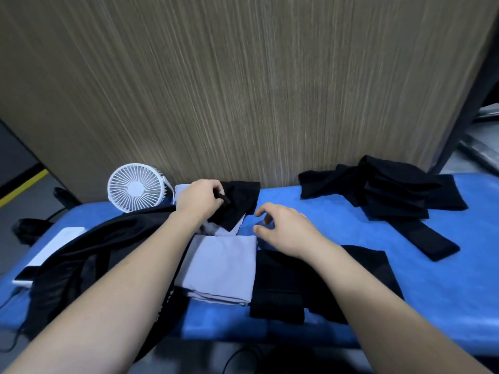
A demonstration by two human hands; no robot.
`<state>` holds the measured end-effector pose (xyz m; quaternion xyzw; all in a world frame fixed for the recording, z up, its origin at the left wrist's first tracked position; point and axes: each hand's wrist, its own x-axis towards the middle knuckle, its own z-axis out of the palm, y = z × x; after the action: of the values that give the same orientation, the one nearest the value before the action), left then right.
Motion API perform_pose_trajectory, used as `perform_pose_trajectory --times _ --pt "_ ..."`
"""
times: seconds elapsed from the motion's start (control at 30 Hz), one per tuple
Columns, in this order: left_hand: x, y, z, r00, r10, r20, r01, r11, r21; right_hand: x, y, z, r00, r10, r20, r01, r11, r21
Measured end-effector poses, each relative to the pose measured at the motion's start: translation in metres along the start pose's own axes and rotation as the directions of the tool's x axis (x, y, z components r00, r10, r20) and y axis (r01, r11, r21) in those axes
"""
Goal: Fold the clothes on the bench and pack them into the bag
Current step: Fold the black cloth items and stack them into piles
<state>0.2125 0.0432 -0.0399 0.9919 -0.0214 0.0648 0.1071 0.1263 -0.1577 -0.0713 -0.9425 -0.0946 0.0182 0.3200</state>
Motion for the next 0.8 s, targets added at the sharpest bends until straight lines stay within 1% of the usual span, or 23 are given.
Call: perform_pose_trajectory --times 0.07,0.13,0.2,0.3,0.4,0.43,0.47,0.53,0.6,0.67,0.7,0.73,0.8 --pt "-0.004 0.001 -0.004 0.998 0.018 -0.056 -0.023 0.995 -0.100 0.001 -0.002 -0.001 1.000 0.006 -0.012 -0.005 1.000 0.023" --pt "-0.009 0.004 -0.012 0.990 0.064 -0.129 -0.090 0.973 -0.211 0.000 -0.002 -0.003 1.000 0.015 -0.025 -0.014 0.999 0.050" --pt "-0.017 0.010 -0.023 0.980 0.113 -0.162 -0.159 0.939 -0.304 -0.002 -0.001 -0.004 0.998 0.020 -0.052 -0.015 0.994 0.108" --pt "-0.035 0.027 -0.039 0.960 0.212 -0.181 -0.269 0.877 -0.399 -0.004 -0.001 -0.010 0.991 0.069 -0.116 -0.034 0.960 0.278" --pt "-0.054 0.042 -0.050 0.937 0.283 -0.203 -0.347 0.801 -0.488 -0.004 0.003 -0.018 0.966 0.188 -0.176 -0.075 0.859 0.507" --pt "-0.059 0.047 -0.052 0.935 0.292 -0.202 -0.355 0.768 -0.533 -0.005 0.005 -0.021 0.955 0.223 -0.197 -0.079 0.829 0.553" --pt "-0.064 0.052 -0.055 0.934 0.299 -0.195 -0.356 0.732 -0.582 -0.006 0.008 -0.025 0.943 0.249 -0.219 -0.079 0.810 0.581" --pt "-0.073 0.061 -0.059 0.935 0.306 -0.179 -0.343 0.658 -0.671 -0.009 0.016 -0.032 0.935 0.265 -0.238 -0.082 0.812 0.578" --pt "-0.081 0.068 -0.063 0.936 0.299 -0.183 -0.333 0.592 -0.734 -0.014 0.022 -0.040 0.945 0.230 -0.233 -0.080 0.851 0.518" --pt "-0.089 0.073 -0.065 0.938 0.288 -0.190 -0.318 0.505 -0.802 -0.017 0.029 -0.047 0.941 0.197 -0.275 -0.054 0.890 0.453" --pt "-0.092 0.074 -0.064 0.942 0.283 -0.180 -0.297 0.454 -0.840 -0.021 0.030 -0.051 0.938 0.197 -0.286 -0.045 0.886 0.462" --pt "-0.095 0.075 -0.063 0.947 0.279 -0.161 -0.267 0.400 -0.876 -0.025 0.031 -0.056 0.937 0.199 -0.286 -0.028 0.862 0.506" --pt "-0.100 0.075 -0.058 0.955 0.274 -0.110 -0.188 0.277 -0.942 -0.034 0.031 -0.066 0.948 0.193 -0.254 0.007 0.783 0.622"
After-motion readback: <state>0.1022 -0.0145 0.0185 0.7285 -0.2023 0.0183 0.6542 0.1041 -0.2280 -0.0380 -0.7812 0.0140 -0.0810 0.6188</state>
